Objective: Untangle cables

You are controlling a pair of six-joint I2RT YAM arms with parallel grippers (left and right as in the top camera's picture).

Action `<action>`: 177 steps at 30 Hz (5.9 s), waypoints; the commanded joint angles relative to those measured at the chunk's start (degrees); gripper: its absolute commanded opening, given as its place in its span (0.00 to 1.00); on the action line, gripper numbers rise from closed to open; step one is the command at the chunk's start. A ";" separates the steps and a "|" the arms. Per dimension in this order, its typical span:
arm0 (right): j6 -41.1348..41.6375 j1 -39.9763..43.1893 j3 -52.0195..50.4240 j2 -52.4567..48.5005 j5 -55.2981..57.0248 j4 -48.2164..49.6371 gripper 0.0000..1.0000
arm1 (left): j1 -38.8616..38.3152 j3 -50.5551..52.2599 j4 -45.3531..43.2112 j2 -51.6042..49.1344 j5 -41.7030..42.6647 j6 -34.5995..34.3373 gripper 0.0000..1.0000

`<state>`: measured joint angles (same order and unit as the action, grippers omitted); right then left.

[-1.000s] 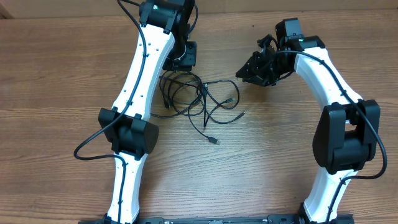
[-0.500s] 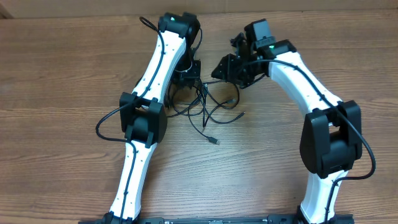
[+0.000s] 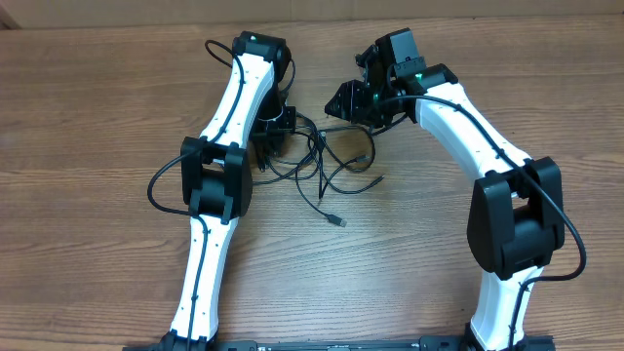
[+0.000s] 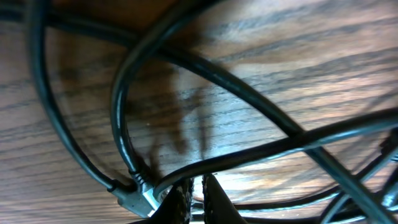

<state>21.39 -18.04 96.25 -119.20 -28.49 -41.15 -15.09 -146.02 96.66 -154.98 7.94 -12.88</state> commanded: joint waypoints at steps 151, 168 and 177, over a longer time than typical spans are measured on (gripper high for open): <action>4.39 -4.02 -2.08 -12.90 11.96 -0.04 0.28 | -2.97 -3.21 -7.78 2.36 3.91 -2.40 0.18; -5.09 -5.20 0.79 -12.90 8.96 -8.55 0.33 | -2.89 -3.21 -8.33 2.34 3.87 -2.99 0.19; -4.92 -5.90 0.81 -12.90 9.53 -7.15 0.35 | -2.89 -3.21 -8.44 2.34 3.87 -3.02 0.20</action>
<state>17.30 -23.24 97.62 -130.13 -22.11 -49.30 -17.65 -149.49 88.27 -154.15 12.56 -15.07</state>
